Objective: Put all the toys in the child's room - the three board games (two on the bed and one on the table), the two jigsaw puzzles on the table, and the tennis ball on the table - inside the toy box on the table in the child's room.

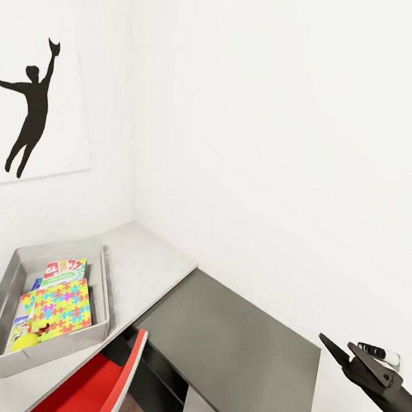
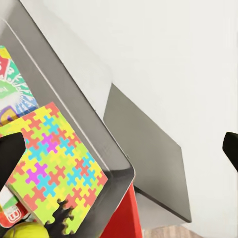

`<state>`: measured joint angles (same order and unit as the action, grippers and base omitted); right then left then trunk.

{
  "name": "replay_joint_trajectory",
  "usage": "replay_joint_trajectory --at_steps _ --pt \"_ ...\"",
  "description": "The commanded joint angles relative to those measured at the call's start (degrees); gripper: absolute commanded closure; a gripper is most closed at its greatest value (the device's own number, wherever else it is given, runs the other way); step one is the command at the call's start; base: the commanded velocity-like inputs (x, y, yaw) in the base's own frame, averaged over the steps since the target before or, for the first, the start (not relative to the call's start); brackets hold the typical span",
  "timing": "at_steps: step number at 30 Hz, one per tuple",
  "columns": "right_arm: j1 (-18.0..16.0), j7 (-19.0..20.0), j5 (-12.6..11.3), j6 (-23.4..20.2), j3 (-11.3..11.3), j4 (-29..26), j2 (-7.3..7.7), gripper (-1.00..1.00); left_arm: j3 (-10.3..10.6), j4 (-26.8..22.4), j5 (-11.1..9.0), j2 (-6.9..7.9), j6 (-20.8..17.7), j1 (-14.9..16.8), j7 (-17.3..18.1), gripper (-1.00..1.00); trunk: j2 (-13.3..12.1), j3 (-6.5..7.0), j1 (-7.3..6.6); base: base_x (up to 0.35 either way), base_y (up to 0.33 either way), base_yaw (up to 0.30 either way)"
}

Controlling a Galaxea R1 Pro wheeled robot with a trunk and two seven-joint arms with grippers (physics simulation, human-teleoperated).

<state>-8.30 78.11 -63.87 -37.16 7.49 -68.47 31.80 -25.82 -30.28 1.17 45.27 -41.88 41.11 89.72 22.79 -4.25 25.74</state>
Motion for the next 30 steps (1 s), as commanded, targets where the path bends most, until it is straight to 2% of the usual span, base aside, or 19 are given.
replay_joint_trajectory --at_steps 1,5,11,16,17,30 --pt "-0.05 0.14 -0.24 -0.52 -0.03 0.00 0.02 -1.00 -0.10 2.03 -0.39 -0.03 1.09 0.06 0.28 -1.00 0.13 -0.04 0.04 0.000 0.000 -0.114" --pt "-0.05 0.42 -0.18 -0.44 -0.08 0.00 -0.05 -1.00 -0.10 9.46 -2.45 -0.20 7.41 -0.17 0.28 -1.00 0.13 0.29 0.04 0.000 0.000 -0.120" --pt "-0.05 0.52 -0.13 -0.38 -0.03 0.00 -0.10 -1.00 -0.24 12.95 -3.61 0.04 11.04 -0.30 0.28 -1.00 0.13 0.75 0.04 0.000 0.000 -0.123" --pt "-0.05 0.47 -0.12 -0.33 -0.03 0.00 -0.13 -1.00 -0.24 13.55 -3.86 -0.25 11.85 -0.32 0.28 -1.00 0.13 0.88 0.04 0.000 0.000 -0.046" --pt "-0.05 0.33 -0.12 -0.30 -0.05 0.00 -0.15 -1.00 -0.28 13.61 -3.93 -0.99 12.14 -0.33 0.28 -1.00 0.13 0.89 0.04 0.000 0.000 -0.012" --pt "-0.05 0.25 -0.10 -0.23 -0.10 -0.04 -0.16 -1.00 -0.39 13.59 -3.98 -1.88 12.34 -0.33 0.28 -1.00 0.13 0.93 0.04 -0.004 0.000 -0.006"
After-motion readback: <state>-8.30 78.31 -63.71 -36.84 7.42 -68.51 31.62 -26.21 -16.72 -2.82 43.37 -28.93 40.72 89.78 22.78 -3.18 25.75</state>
